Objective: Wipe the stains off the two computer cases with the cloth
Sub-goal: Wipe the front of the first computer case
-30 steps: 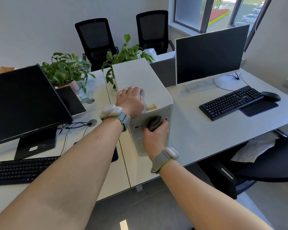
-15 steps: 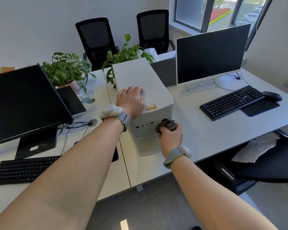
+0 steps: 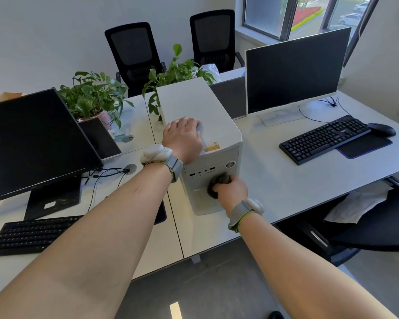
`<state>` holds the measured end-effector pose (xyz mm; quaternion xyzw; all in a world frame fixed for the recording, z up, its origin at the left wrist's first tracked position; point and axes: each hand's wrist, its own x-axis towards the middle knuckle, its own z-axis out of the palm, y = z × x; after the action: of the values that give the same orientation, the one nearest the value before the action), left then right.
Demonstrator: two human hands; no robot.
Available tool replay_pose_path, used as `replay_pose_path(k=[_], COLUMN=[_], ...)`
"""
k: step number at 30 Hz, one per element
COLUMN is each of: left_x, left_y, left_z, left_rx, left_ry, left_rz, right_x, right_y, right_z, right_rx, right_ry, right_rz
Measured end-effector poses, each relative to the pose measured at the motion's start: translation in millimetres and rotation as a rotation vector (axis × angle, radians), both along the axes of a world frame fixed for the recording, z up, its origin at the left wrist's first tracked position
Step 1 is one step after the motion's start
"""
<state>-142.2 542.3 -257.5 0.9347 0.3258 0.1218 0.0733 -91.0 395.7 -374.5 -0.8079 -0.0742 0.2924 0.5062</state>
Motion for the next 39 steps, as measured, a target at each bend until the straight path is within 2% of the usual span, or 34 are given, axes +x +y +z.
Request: replay_pose_path(k=[1, 3, 8, 13, 21, 24, 29, 31, 35, 39], left_x=[-1, -3, -4, -2, -2, -1, -1, -2, -1, -2], left_y=[0, 0, 0, 1, -3, -6, -5, -4, -4, -3], left_z=[0, -1, -1, 3, 11, 12, 11, 9, 8, 7], left_rx=[0.008, 0.005, -0.032, 0.003, -0.031, -0.027, 0.021, 0.033, 0.044, 0.043], left_ry=[-0.008, -0.031, -0.028, 0.046, 0.132, 0.160, 0.172, 0.164, 0.145, 0.131], left_rz=[-0.004, -0.020, -0.056, -0.055, -0.026, -0.015, -0.040, -0.045, -0.042, -0.036], right_x=[0, 2, 8, 16, 23, 21, 7, 4, 11, -11], right_y=[1, -4, -35, -40, -38, -21, -8, -14, -13, -1], right_z=[0, 2, 1, -15, -27, -21, -23, -24, -23, -26], right_rx=[-0.024, 0.046, 0.402, 0.456, 0.340, 0.308, 0.225, 0.232, 0.259, 0.228], right_ry=[0.001, 0.076, 0.309, 0.424, 0.350, 0.275, 0.256, 0.226, 0.109, 0.078], right_rz=[0.076, 0.071, -0.287, -0.429, -0.392, -0.268, -0.107, -0.153, -0.454, -0.255])
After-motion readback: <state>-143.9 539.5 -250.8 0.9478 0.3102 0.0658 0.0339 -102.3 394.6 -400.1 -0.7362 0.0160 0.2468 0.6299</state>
